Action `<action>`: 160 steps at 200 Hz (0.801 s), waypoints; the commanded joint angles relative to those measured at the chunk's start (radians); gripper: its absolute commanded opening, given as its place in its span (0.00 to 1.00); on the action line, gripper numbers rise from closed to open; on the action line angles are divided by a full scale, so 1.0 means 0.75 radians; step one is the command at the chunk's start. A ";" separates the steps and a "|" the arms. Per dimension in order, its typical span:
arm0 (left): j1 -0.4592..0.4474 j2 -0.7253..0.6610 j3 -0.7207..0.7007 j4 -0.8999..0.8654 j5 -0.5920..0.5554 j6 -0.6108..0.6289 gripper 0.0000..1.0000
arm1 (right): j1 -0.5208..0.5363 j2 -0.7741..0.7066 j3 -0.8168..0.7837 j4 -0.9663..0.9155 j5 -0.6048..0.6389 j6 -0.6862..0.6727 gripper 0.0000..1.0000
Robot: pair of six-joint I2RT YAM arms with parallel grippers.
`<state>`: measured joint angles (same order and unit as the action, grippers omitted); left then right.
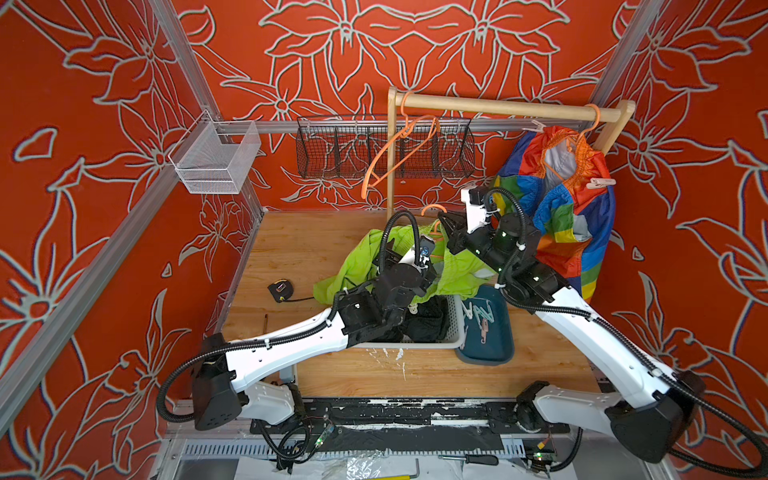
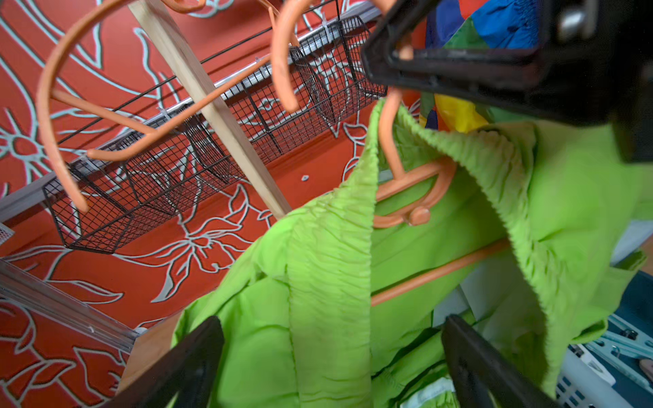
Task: Remove the clothespins securing shorts to the hanger
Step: Remove the shorts from the hanger.
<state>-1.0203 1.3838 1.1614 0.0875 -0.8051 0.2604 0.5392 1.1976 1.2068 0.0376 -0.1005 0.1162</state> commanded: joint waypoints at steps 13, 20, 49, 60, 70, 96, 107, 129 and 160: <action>-0.004 0.064 -0.018 0.206 -0.080 0.016 0.97 | 0.022 -0.069 0.028 0.044 0.014 -0.034 0.00; -0.002 0.082 -0.010 0.212 -0.094 0.024 0.97 | 0.025 -0.075 0.025 0.044 0.011 -0.036 0.00; 0.014 0.130 0.020 0.227 -0.136 0.025 0.99 | 0.030 -0.098 0.011 0.048 0.002 -0.025 0.00; 0.022 0.129 0.022 0.226 -0.136 0.008 0.99 | 0.031 -0.104 0.005 0.048 -0.005 -0.021 0.00; 0.026 0.127 0.022 0.228 -0.138 0.002 0.98 | 0.033 -0.107 0.000 0.046 -0.013 -0.019 0.00; 0.036 0.114 0.021 0.237 -0.167 0.015 0.93 | 0.033 -0.118 -0.013 0.046 -0.014 -0.019 0.00; 0.041 0.103 0.018 0.237 -0.172 0.017 0.84 | 0.033 -0.122 -0.018 0.047 -0.015 -0.014 0.00; 0.055 0.085 0.016 0.223 -0.158 0.010 0.49 | 0.034 -0.123 -0.022 0.054 -0.024 -0.006 0.00; 0.092 0.053 0.016 0.147 -0.139 -0.058 0.00 | 0.032 -0.122 -0.022 0.048 -0.037 0.004 0.00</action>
<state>-0.9733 1.4696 1.1576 0.2188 -0.9062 0.2558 0.5591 1.1366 1.1931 0.0338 -0.1135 0.1162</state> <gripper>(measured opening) 0.130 0.111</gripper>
